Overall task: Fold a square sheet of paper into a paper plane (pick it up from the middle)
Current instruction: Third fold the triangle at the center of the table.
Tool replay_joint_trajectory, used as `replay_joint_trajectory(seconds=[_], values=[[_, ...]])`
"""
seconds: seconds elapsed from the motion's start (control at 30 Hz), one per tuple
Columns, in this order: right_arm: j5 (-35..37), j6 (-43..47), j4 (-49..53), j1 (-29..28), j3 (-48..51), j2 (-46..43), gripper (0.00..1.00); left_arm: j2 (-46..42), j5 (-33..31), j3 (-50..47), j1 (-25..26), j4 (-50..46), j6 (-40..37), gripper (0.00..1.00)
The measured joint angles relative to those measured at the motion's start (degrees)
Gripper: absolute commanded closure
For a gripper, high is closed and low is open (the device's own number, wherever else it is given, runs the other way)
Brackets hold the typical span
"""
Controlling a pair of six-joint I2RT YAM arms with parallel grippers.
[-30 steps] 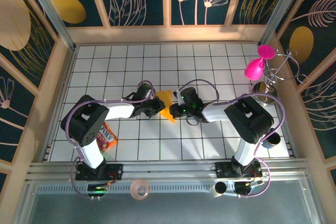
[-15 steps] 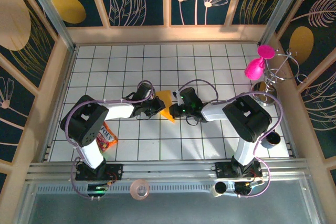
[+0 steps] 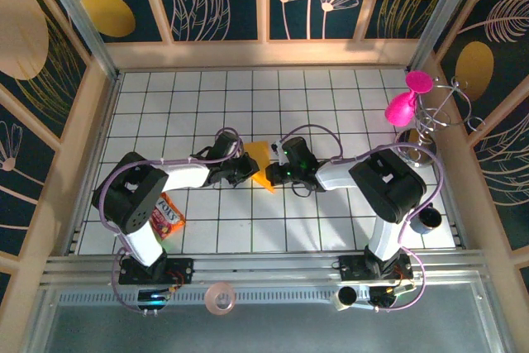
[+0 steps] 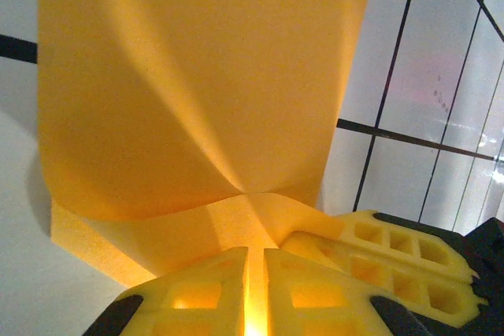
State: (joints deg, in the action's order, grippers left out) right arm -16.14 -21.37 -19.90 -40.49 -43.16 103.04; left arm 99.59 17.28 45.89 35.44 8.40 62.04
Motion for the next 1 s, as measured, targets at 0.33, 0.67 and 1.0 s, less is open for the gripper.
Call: replay_joint_trajectory(seconds=[0.33, 0.67, 1.0], values=[[0.0, 0.0, 0.1, 0.0, -0.2, 0.1, 1.00, 0.0, -1.3, -0.3, 0.0, -1.1, 0.0, 0.87], [0.0, 0.0, 0.5, 0.0, -0.6, 0.3, 1.00, 0.0, -1.5, -0.6, 0.0, -1.1, 0.0, 0.87], [0.0, 0.0, 0.5, 0.0, -0.6, 0.3, 1.00, 0.0, -1.7, -1.1, 0.0, -1.2, 0.3, 0.88]])
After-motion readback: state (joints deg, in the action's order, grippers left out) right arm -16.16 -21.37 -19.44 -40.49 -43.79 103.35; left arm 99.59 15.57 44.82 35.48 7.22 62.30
